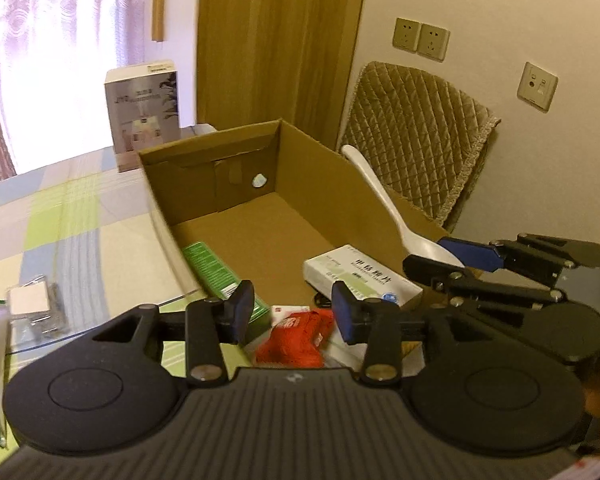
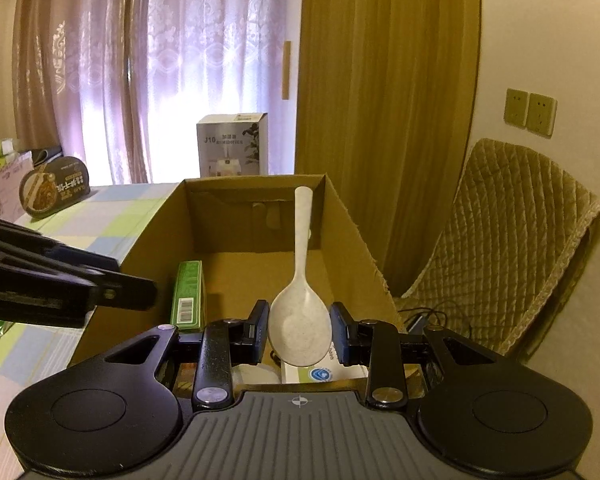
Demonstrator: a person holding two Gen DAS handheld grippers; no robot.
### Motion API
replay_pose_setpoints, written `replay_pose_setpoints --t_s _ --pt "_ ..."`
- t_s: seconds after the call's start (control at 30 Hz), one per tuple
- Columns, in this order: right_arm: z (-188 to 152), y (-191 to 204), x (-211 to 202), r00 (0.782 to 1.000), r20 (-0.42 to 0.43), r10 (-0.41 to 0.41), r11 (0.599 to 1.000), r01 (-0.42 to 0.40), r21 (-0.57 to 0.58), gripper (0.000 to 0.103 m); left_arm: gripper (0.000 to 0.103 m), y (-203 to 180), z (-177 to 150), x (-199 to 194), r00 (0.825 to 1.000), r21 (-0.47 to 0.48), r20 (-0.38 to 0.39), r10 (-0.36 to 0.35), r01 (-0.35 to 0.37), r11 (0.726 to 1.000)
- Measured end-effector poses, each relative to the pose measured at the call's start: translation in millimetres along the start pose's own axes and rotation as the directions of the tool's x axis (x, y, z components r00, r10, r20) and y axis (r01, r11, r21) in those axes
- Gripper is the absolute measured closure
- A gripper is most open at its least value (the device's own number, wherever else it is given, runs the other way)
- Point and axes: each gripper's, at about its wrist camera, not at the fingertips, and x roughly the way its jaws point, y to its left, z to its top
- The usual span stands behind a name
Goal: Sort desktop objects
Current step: 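Open the left gripper over the box while the right releases the spoon inside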
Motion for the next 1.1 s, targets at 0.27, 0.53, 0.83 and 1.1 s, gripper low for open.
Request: replay_pose_setpoints --t_s 0.27,0.53,0.83,1.1 --pt "0.0 7.7 3.6 1.0 -0.016 0.02 1.0 -0.02 -0.012 0.073 0.066 12.2 -15.6 -26.9 1.0 -0.044 0.016 0.027 -0.027 0.999" --pt "0.9 10.0 8.6 0.999 -0.037 0.028 0.999 -0.028 -0.024 0.073 0.066 18.0 -20.6 -41.4 0.998 -0.07 0.036 0.047 -0.044 0.997" --pt "1.4 11.1 16.9 0.999 -0.038 0.033 0.999 -0.034 -0.024 0.048 0.066 18.7 -21.2 -44.7 0.998 -0.071 0.042 0.047 -0.044 0.997" --pt "-5.2 12.7 -7.0 0.999 -0.032 0.039 0.999 -0.038 0.007 0.044 0.063 28.4 -31.7 -53.8 0.997 -0.091 0.037 0.067 -0.063 0.994"
